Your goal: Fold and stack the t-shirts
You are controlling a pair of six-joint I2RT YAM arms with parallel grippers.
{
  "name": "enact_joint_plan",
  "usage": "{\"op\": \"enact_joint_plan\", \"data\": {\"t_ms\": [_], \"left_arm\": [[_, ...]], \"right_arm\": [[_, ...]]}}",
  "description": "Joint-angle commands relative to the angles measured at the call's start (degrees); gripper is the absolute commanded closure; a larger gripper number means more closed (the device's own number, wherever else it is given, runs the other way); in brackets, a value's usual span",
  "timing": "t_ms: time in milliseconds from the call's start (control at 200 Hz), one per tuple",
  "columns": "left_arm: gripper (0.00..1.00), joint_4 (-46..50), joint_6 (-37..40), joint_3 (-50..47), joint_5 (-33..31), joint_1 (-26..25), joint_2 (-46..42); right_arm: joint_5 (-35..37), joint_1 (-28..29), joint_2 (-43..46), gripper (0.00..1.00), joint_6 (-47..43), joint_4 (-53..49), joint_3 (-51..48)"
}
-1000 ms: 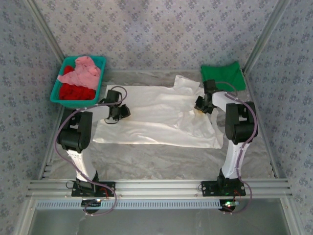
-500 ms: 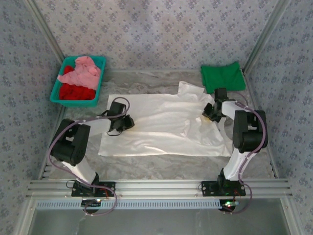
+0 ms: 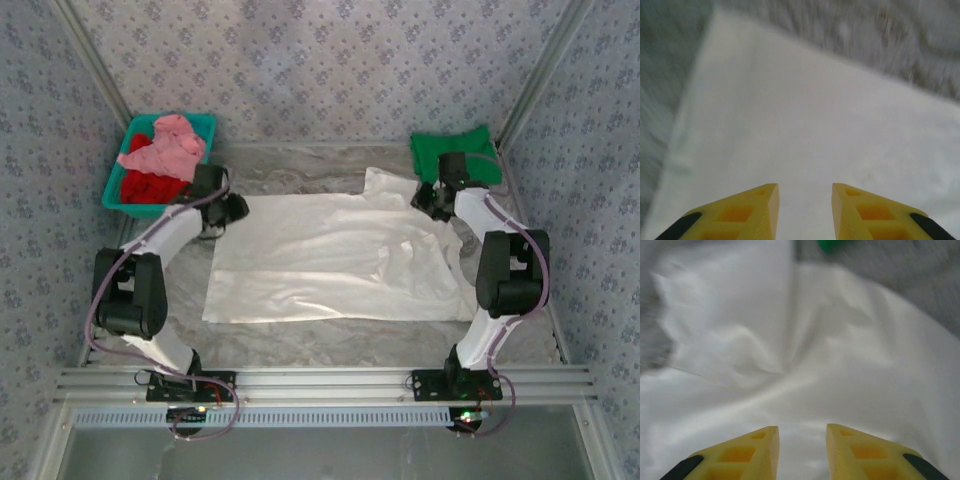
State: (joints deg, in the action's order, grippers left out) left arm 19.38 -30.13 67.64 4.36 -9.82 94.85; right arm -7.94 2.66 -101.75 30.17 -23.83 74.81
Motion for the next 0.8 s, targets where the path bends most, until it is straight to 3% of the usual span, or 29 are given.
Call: {"op": "enact_joint_plan", "data": {"t_ms": [0, 155, 205, 794], "left_arm": [[0.66, 6.84, 6.25, 7.97, -4.76, 1.91, 6.62], [0.64, 11.91, 9.87, 19.27, -10.40, 2.13, 15.91], [0.56, 12.43, 10.64, 21.84, -11.35, 2.45, 18.41], [0.53, 21.88, 12.04, 42.41, -10.16, 5.76, 37.57]], "right_arm": [[-0.31, 2.47, 0.16, 0.66, -1.85, 0.29, 3.95], [-0.41, 4.92, -1.55, 0.66, -2.58, 0.71, 6.76], [-0.50, 5.07, -1.94, 0.66, -2.71, 0.65, 7.25], [-1.45, 4.31, -0.37, 0.65, -2.50, 2.67, 4.74]]}}
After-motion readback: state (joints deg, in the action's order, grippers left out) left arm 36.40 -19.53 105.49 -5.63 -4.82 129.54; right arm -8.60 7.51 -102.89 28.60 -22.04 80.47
